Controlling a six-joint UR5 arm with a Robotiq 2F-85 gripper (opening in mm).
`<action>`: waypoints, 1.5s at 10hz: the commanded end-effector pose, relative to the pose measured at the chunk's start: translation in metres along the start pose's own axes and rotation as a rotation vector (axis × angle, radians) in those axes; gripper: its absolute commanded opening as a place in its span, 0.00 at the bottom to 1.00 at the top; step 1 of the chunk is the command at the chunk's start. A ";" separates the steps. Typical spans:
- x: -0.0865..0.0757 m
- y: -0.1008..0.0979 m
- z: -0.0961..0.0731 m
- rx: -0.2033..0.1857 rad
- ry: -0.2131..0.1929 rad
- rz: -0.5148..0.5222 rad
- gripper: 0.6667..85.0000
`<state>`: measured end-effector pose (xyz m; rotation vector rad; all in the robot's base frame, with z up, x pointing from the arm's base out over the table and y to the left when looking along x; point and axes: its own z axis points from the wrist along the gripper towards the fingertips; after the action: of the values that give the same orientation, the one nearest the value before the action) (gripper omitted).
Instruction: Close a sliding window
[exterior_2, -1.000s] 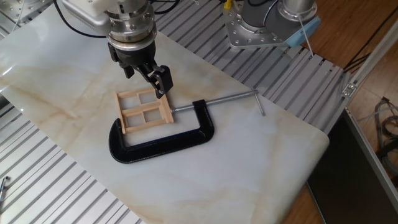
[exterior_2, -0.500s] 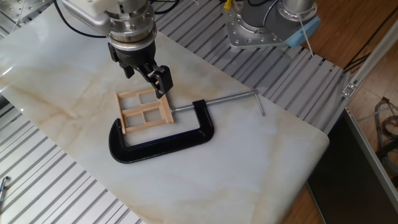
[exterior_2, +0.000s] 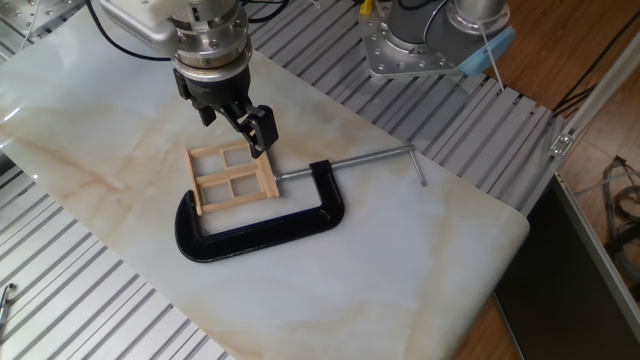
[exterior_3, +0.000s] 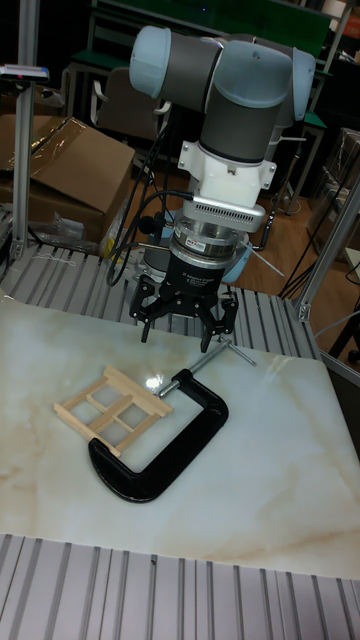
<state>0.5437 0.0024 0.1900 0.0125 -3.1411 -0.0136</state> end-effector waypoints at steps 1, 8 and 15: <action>0.000 0.002 0.000 0.000 0.000 0.000 0.00; -0.047 0.012 -0.004 -0.035 -0.179 0.047 0.00; -0.005 0.028 0.006 -0.077 -0.058 0.090 0.00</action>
<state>0.5680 0.0160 0.1876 -0.0725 -3.2473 -0.0641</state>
